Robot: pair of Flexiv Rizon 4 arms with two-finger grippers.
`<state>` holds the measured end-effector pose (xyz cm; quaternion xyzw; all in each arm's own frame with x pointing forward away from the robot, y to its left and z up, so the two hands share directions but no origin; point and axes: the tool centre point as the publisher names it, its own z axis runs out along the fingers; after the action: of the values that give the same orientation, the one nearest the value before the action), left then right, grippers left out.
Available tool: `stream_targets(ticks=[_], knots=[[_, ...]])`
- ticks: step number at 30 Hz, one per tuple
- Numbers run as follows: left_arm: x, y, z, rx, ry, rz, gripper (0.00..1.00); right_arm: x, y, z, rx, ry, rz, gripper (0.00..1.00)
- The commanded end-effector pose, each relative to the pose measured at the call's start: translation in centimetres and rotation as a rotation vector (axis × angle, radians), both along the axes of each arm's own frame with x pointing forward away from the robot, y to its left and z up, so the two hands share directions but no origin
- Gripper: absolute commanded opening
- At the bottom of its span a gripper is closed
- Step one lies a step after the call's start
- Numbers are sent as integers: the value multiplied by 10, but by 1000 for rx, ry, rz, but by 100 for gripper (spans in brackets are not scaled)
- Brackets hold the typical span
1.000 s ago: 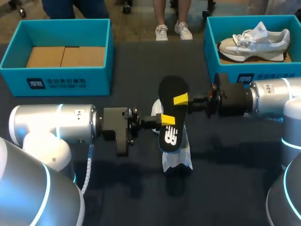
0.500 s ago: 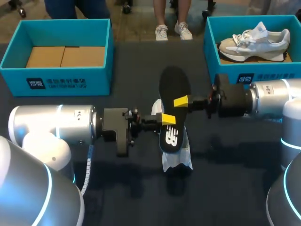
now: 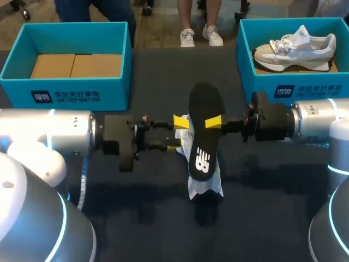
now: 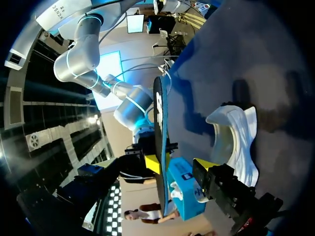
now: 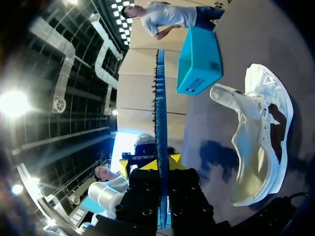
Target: Take the shoe out of the shoebox, open the shoe tongue, remove and reinsert the insole, then place the shoe into the shoebox
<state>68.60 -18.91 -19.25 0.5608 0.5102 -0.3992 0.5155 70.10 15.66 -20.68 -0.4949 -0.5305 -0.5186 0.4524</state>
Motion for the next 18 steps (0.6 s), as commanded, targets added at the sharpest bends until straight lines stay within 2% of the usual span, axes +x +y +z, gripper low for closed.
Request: stream_targets(ticks=[1,7,13,18], knots=[[3,26,6,24,-3,-10,100,3,-1,-1,-5,3,8,0],[9,45,8,65,-10,8,100,5,-1,-3,-5,10,16,0],[12,53,15,120,11,-1,100,4,2,-10,7,21,24,0],[16,52,33,256,73,-25,100,0,3,-18,10,33,16,0]])
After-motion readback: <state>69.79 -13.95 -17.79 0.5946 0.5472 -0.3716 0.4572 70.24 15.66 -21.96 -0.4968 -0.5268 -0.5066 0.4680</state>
